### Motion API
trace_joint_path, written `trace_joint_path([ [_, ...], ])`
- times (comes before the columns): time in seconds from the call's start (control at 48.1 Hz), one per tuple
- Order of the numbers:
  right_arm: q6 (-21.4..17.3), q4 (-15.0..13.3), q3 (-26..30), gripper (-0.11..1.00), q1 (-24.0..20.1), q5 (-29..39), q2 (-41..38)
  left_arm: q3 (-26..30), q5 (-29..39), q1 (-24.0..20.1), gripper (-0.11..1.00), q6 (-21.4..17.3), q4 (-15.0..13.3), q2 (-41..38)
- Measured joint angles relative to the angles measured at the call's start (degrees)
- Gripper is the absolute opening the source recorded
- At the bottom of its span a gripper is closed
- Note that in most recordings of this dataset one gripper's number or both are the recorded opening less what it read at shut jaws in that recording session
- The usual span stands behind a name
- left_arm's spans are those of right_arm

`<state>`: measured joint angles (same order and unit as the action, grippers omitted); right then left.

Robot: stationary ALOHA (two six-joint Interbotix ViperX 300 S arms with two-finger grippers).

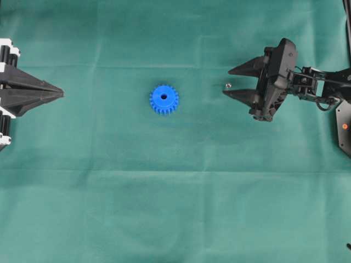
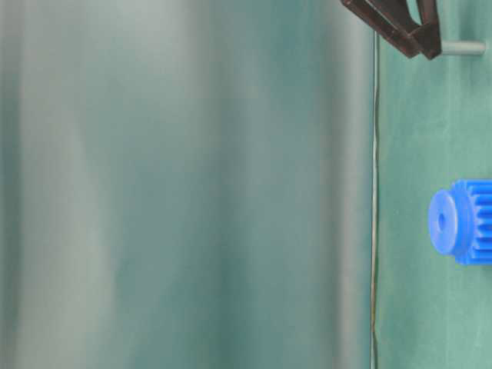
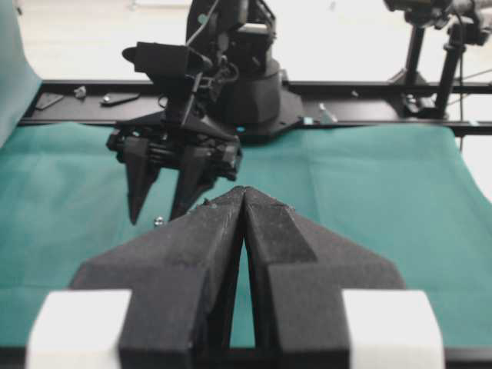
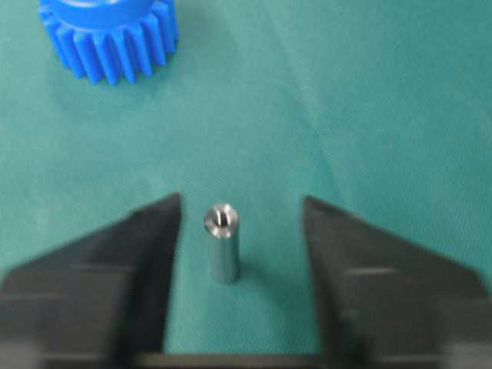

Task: Insert the shaft placed at a random location into the center hole of the small gear at another random location.
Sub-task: 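Lower the right gripper and close it around the silver shaft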

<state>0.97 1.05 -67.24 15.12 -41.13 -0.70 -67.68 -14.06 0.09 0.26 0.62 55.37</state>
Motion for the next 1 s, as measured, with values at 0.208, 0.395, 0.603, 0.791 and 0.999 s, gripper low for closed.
trace_joint_path([
  [0.208, 0.1, -0.5, 0.0, 0.14, 0.0, 0.0, 0.0, 0.1, 0.1, 0.0, 0.00, 0.1, 0.0, 0.0],
  [0.395, 0.1, -0.6, 0.0, 0.14, 0.0, 0.0, 0.0, 0.1, 0.0, 0.0, 0.00, 0.1, 0.0, 0.0],
  [0.603, 0.1, -0.6, 0.1, 0.14, 0.0, 0.2, 0.4, 0.0, 0.1, 0.0, 0.00, 0.4, 0.0, -0.1],
  [0.791, 0.1, -0.7, 0.9, 0.14, 0.0, 5.4, 5.1, 0.1, 1.0, -0.1, 0.00, 0.5, 0.1, 0.0],
  [0.999, 0.3, -0.7, 2.2, 0.14, 0.0, 14.6, 14.7, 0.0, 1.2, -0.1, 0.00, 0.6, 0.0, -0.1],
])
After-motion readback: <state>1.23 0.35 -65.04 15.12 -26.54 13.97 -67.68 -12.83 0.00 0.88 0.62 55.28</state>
